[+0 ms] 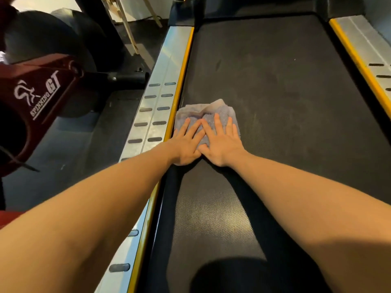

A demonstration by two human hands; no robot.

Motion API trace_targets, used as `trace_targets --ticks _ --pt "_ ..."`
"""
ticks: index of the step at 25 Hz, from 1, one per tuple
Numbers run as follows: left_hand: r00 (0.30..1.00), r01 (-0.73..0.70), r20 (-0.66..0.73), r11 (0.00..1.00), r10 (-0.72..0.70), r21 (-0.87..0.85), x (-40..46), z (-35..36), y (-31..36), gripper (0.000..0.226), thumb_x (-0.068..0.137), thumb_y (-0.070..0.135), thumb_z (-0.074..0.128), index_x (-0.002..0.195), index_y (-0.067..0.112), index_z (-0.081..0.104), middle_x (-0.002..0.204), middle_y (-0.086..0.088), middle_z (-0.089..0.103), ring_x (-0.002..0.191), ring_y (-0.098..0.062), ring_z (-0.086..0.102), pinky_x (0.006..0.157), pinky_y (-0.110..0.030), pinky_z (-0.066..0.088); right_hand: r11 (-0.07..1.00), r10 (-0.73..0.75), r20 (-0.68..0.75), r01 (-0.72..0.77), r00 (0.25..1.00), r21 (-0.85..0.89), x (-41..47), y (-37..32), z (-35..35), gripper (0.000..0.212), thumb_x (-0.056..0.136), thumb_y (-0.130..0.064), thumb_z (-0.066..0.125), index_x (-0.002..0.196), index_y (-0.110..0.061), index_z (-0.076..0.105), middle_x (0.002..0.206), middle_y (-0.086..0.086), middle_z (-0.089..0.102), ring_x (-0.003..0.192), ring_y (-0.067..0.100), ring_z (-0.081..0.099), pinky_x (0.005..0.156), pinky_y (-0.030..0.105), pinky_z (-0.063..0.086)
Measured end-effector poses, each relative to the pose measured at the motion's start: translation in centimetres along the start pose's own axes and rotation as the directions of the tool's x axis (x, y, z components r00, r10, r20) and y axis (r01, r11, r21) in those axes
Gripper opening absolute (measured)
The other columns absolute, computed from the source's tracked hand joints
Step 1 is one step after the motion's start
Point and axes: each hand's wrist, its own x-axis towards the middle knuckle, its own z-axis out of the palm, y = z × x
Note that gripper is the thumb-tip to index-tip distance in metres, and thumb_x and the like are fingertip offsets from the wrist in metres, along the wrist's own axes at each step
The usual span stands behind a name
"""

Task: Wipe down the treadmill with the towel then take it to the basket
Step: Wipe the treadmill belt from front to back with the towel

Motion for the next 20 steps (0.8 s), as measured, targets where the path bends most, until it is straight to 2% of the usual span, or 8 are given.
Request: trace_targets --ticks 4,11,14,20 --pt "0.997 0.019 0.072 0.999 -0.017 -0.027 2.3 -1.6 0.4 0.075 0.102 0.059 0.017 0.153 0.026 -0.028 0.158 -0.001 -0.038 0.143 -0.033 -0.037 0.120 -0.059 -0.008 1.000 0.016 0.013 -0.016 1.000 0.002 1.4 1.4 -1.0 0.076 0.099 -0.060 0.027 0.157 -0.034 -0.015 0.165 0.008 -0.023 0.147 0.046 -0.022 0.122 0.054 -0.007" --pt "0.996 0.085 0.021 0.988 -0.083 -0.125 4.6 -2.9 3.8 0.074 0.102 0.061 0.017 0.151 0.031 -0.031 0.158 0.003 -0.038 0.144 -0.034 -0.035 0.118 -0.060 -0.014 0.998 0.026 0.030 -0.024 0.999 -0.060 1.6 4.9 -2.0 0.075 0.101 -0.053 0.023 0.157 -0.023 -0.016 0.165 0.007 -0.022 0.149 0.040 -0.021 0.123 0.051 -0.006" --pt "0.999 0.035 -0.009 0.989 -0.036 -0.143 6.3 -4.4 8.4 0.072 0.103 0.057 0.017 0.153 0.031 -0.027 0.160 0.002 -0.035 0.146 -0.036 -0.032 0.119 -0.060 -0.013 0.995 0.087 0.033 -0.085 0.996 -0.048 0.0 9.4 -2.6 0.075 0.101 -0.054 0.023 0.157 -0.024 -0.015 0.165 0.004 -0.022 0.150 0.037 -0.020 0.123 0.050 -0.005" --pt "0.993 -0.118 -0.035 0.987 0.114 -0.114 12.0 -7.1 23.2 0.071 0.104 0.053 0.019 0.155 0.028 -0.023 0.161 0.001 -0.033 0.146 -0.039 -0.030 0.118 -0.064 -0.008 0.966 0.251 0.046 -0.247 0.967 -0.075 -7.6 23.4 -4.7 0.074 0.101 -0.054 0.022 0.157 -0.025 -0.016 0.165 0.003 -0.023 0.151 0.034 -0.020 0.124 0.050 -0.004"
